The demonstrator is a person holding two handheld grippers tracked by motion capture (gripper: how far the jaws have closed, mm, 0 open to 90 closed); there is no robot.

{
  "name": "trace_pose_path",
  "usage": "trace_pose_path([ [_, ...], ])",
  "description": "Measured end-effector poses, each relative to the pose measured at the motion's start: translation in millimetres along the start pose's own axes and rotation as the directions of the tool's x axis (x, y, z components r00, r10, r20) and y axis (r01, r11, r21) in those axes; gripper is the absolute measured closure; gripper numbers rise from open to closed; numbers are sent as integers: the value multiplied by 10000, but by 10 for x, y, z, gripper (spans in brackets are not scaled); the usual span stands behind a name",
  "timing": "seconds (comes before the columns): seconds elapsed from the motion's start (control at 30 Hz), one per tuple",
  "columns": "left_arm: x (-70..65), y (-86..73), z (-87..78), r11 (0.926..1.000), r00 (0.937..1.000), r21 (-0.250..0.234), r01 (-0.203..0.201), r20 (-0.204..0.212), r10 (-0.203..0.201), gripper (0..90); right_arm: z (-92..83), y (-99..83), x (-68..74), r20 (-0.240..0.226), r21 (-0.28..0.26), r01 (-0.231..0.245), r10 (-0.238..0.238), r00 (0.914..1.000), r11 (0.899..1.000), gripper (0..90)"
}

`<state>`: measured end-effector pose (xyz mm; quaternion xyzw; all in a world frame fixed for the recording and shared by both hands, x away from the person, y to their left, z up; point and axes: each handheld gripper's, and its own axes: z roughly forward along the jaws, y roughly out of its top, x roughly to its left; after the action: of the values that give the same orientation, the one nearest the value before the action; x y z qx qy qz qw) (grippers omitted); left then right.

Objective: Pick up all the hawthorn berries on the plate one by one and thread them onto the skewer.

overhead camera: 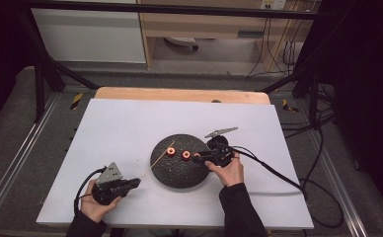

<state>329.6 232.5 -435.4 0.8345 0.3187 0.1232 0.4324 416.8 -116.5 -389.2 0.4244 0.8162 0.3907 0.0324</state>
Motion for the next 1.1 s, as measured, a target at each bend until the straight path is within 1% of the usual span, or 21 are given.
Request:
trace_pose_path([
  [0.17,-8,1,5,10000,10000,-11,30,-12,-30,883,-14,-74,-13,-122,-720,-338,330,9994,9968,608],
  [0.2,-9,1,7,10000,10000,-26,35,-16,-35,883,-20,-109,-18,-184,-1130,-523,506,9986,9922,608],
  [0.23,-8,1,8,10000,10000,-18,53,-9,-53,883,-20,-109,-18,-184,-1130,-523,506,9986,9922,608],
  [0.27,-8,0,10,10000,10000,-25,70,-21,-70,883,-20,-127,-19,-252,-1342,-599,570,9981,9891,608],
  [0.37,-14,0,14,9999,9999,-52,96,-31,-96,883,-14,-184,-26,-418,-1937,-892,826,9957,9770,608],
  [0.4,-16,1,14,10000,10000,-50,82,-34,-82,883,-13,-199,-28,-403,-2110,-925,859,9955,9731,608],
  [0.47,-19,1,17,9999,10000,-62,84,-50,-84,883,-13,-228,-27,-494,-2448,-1086,994,9938,9635,608],
  [0.53,-22,2,22,9999,9999,-84,104,-56,-104,883,-8,-255,-23,-699,-2758,-1342,1193,9904,9518,608],
  [0.63,-31,4,24,9999,9999,-131,109,-76,-110,883,6,-287,-13,-783,-3113,-1524,1345,9878,9380,609],
  [0.7,-38,5,27,9998,9999,-166,139,-83,-140,883,19,-304,-4,-874,-3366,-1666,1455,9855,9268,609],
  [0.73,-40,6,29,9998,9999,-169,144,-89,-145,883,35,-315,10,-918,-3620,-1739,1507,9843,9158,609],
  [0.77,-44,6,32,9997,9998,-176,155,-95,-157,883,35,-315,10,-918,-3620,-1739,1507,9843,9158,609],
  [0.8,-48,7,35,9997,9998,-181,147,-106,-149,883,49,-319,25,-1037,-3863,-1874,1594,9818,9031,609],
  [0.83,-51,8,38,9997,9998,-185,153,-98,-154,883,49,-319,25,-1037,-3863,-1874,1594,9818,9031,609],
  [0.87,-56,9,40,9997,9998,-200,152,-111,-155,883,53,-320,31,-1088,-3980,-1920,1616,9808,8971,609],
  [0.93,-65,12,43,9995,9997,-244,207,-134,-210,883,59,-321,42,-1183,-4262,-2034,1686,9786,8815,609],
  [0.97,-68,13,44,9995,9997,-252,213,-141,-217,883,61,-321,58,-1295,-4517,-2192,1796,9752,8648,609],
  [1.0,-73,14,46,9994,9996,-267,234,-159,-238,883,61,-321,58,-1295,-4517,-2192,1796,9752,8648,609],
  [1.03,-77,15,46,9993,9995,-280,255,-180,-260,883,66,-324,69,-1381,-4754,-2288,1849,9730,8495,609],
  [1.07,-79,16,48,9992,9994,-298,274,-187,-280,883,66,-324,69,-1381,-4754,-2288,1849,9730,8495,609],
  [1.1,-81,17,47,9991,9994,-316,280,-206,-286,883,70,-326,73,-1375,-4889,-2301,1862,9728,8414,610],
])
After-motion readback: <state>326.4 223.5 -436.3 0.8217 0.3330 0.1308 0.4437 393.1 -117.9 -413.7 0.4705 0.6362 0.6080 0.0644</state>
